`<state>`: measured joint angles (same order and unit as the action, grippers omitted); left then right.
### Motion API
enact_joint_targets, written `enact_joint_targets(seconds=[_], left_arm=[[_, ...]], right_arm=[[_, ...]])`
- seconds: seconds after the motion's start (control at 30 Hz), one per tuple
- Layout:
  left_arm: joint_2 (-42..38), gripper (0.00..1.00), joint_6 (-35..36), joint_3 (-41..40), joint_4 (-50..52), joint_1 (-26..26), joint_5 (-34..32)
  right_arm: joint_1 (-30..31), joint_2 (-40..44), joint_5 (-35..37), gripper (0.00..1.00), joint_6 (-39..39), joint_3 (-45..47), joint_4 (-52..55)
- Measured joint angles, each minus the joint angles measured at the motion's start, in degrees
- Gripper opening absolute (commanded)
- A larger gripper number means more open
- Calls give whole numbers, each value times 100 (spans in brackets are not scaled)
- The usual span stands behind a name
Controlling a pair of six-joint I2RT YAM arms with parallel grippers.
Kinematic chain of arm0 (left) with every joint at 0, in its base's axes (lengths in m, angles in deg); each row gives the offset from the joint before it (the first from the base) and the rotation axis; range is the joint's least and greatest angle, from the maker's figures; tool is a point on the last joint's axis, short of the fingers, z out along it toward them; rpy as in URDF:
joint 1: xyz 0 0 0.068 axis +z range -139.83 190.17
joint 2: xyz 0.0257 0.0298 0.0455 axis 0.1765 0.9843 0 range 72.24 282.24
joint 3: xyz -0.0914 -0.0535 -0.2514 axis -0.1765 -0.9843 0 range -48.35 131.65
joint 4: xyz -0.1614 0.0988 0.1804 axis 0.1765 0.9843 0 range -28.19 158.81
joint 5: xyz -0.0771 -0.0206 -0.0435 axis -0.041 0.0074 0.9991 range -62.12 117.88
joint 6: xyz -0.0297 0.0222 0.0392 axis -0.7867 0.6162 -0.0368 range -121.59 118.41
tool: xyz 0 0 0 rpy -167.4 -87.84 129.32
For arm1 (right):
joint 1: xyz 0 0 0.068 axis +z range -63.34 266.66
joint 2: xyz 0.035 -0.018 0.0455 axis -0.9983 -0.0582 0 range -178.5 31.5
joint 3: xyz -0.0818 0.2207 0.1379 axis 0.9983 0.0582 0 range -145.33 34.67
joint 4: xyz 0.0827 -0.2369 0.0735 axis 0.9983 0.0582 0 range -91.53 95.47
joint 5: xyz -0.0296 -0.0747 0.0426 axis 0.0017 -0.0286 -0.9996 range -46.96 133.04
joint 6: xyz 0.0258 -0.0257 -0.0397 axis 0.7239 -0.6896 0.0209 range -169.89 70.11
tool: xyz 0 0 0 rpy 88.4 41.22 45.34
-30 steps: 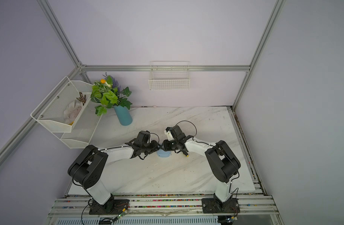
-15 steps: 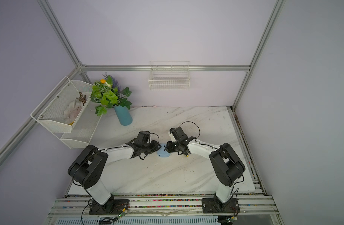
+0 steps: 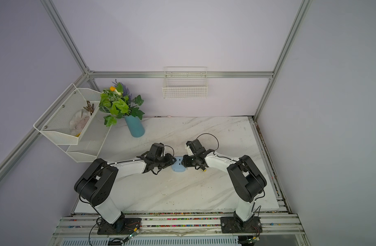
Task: Remove the battery from the alarm
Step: Remove the cover from the alarm.
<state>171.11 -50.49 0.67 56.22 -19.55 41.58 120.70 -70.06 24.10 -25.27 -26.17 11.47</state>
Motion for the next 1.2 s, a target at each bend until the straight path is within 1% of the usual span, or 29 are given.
enact_joint_targets(seconds=[0.47, 0.87, 1.2], left_arm=[[31, 41, -28, 0, -59, -26, -20], [46, 41, -63, 0, -94, -31, -44], [55, 41, -68, 0, -129, -31, -90]], right_arm=[[-17, -83, -170, 36, 42, -76, -55], [-22, -133, -170, 36, 44, -164, 20], [-70, -133, -328, 34, 234, -72, -264]])
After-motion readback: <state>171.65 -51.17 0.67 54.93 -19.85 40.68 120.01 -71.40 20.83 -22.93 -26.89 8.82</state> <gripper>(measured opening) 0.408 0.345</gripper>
